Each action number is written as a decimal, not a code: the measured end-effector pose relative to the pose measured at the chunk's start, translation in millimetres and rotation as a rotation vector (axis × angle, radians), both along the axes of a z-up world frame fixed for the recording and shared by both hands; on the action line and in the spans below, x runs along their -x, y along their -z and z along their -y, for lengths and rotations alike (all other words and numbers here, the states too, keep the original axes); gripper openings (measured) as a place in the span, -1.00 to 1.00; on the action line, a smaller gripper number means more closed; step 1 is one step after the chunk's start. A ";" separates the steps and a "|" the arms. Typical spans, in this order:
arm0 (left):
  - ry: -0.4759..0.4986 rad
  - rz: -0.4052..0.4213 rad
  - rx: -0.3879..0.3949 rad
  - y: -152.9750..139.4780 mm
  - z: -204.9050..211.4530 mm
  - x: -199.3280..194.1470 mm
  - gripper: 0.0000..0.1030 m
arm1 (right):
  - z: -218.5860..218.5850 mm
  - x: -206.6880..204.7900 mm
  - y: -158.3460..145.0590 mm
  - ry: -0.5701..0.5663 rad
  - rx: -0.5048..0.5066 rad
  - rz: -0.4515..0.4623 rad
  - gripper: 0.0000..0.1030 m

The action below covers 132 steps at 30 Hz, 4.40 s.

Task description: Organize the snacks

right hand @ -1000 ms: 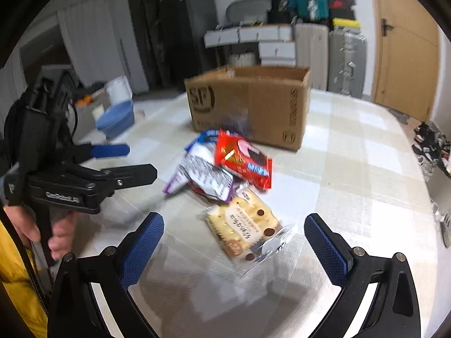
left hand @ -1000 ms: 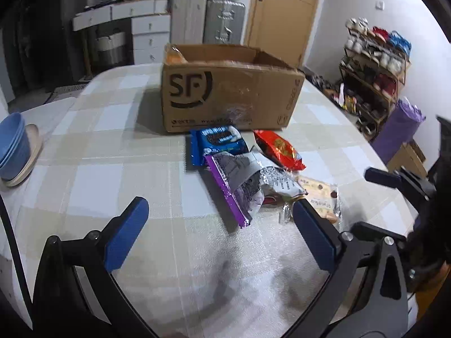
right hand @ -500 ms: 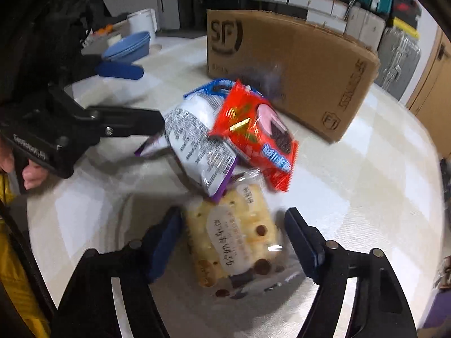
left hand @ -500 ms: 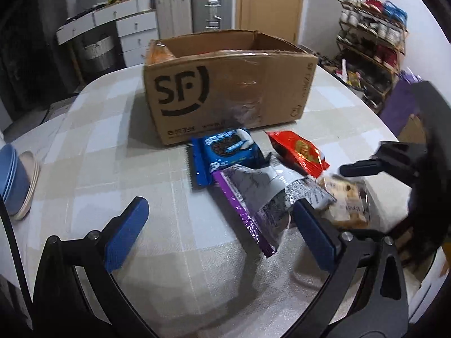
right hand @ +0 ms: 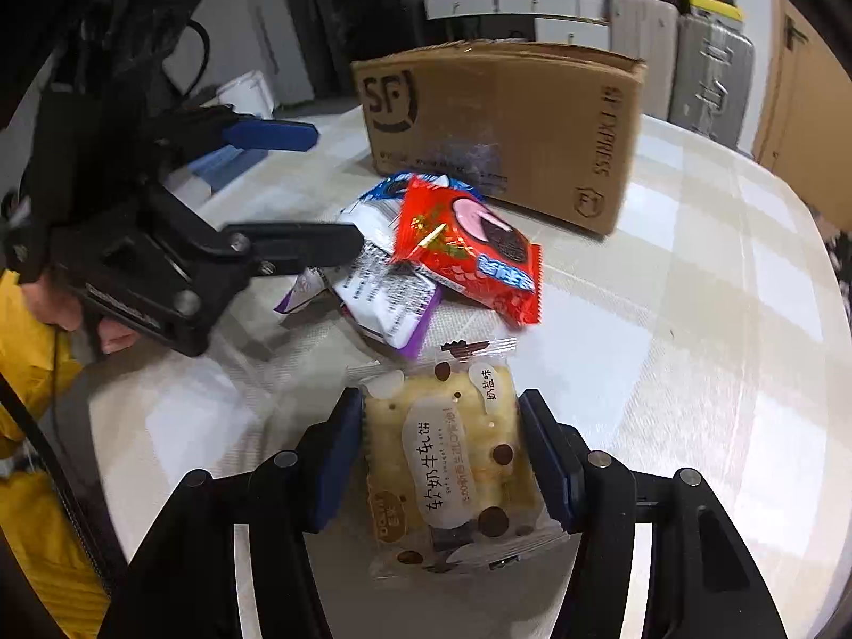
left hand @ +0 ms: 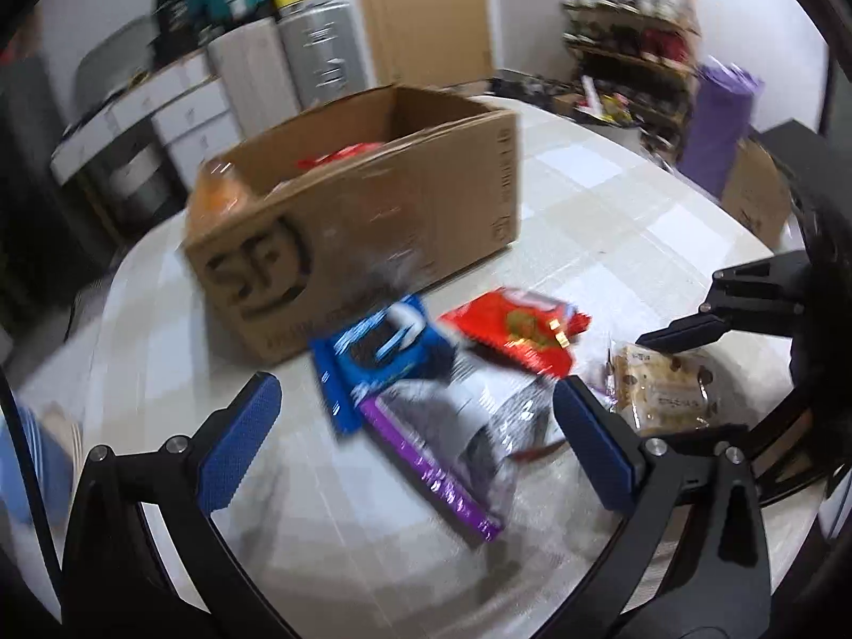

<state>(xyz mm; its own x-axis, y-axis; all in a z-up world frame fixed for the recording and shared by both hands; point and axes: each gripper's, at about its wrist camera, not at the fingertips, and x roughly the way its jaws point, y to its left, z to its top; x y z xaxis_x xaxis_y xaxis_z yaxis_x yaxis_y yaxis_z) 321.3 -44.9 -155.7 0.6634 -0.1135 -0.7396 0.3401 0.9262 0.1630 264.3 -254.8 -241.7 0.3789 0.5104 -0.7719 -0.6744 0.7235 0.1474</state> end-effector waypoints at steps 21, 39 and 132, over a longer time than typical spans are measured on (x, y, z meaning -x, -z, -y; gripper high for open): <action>0.269 -0.123 -0.196 42.8 41.1 7.3 0.12 | 47.0 39.9 -18.0 0.123 -0.177 -0.006 0.17; 0.190 -0.201 -0.005 38.4 43.8 35.5 -0.26 | 58.4 47.7 -18.9 0.166 -0.244 -0.028 0.17; -0.194 0.033 0.323 -156.3 -62.7 -29.9 -0.26 | -11.8 -81.5 -179.5 0.165 -0.466 0.155 0.17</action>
<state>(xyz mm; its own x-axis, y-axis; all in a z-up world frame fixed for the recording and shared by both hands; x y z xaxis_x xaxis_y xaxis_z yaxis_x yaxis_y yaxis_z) 351.2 17.7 0.7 0.7186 -0.2072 -0.6639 0.1529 0.9783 -0.1398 345.8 -243.0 -62.1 0.5755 0.7103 -0.4053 -0.5960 0.7037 0.3869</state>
